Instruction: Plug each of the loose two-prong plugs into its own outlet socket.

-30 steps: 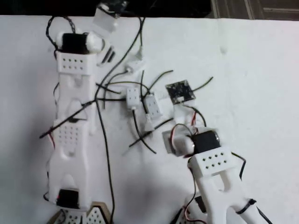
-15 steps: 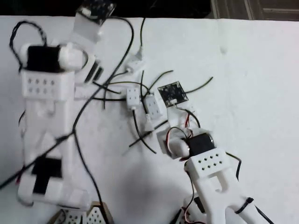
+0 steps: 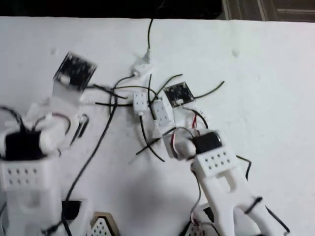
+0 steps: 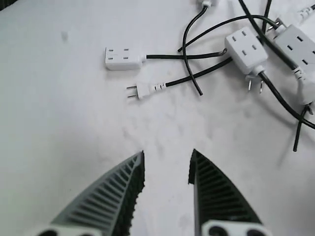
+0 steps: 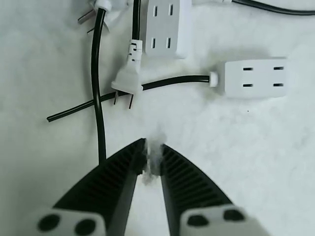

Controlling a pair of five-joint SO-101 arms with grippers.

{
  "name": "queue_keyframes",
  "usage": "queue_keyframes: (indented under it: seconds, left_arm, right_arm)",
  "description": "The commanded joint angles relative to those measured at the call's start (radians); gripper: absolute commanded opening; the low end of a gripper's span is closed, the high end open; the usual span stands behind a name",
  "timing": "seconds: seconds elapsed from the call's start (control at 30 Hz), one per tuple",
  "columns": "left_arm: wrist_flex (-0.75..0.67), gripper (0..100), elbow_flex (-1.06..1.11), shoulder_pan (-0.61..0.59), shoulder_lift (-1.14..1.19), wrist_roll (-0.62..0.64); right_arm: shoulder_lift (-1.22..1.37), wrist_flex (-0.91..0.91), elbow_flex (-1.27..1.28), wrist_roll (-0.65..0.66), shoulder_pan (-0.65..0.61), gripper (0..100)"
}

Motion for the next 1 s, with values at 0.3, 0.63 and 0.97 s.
queue_keyframes:
  seconds: [0.3,0.63,0.97]
  left_arm:
    - [-0.324,16,0.629,-0.143,-0.381,-0.012]
    - [-0.583,16,0.994,-0.154,-0.47,-0.063]
    - [-0.594,16,1.053,-0.153,-0.53,-0.066]
  right_arm:
    - [0.378,0.012,-0.288,-0.103,-0.079,6.8]
    - [0.582,0.007,-0.428,-0.103,-0.097,9.8]
    - [0.753,0.007,-0.537,-0.107,-0.099,9.9]
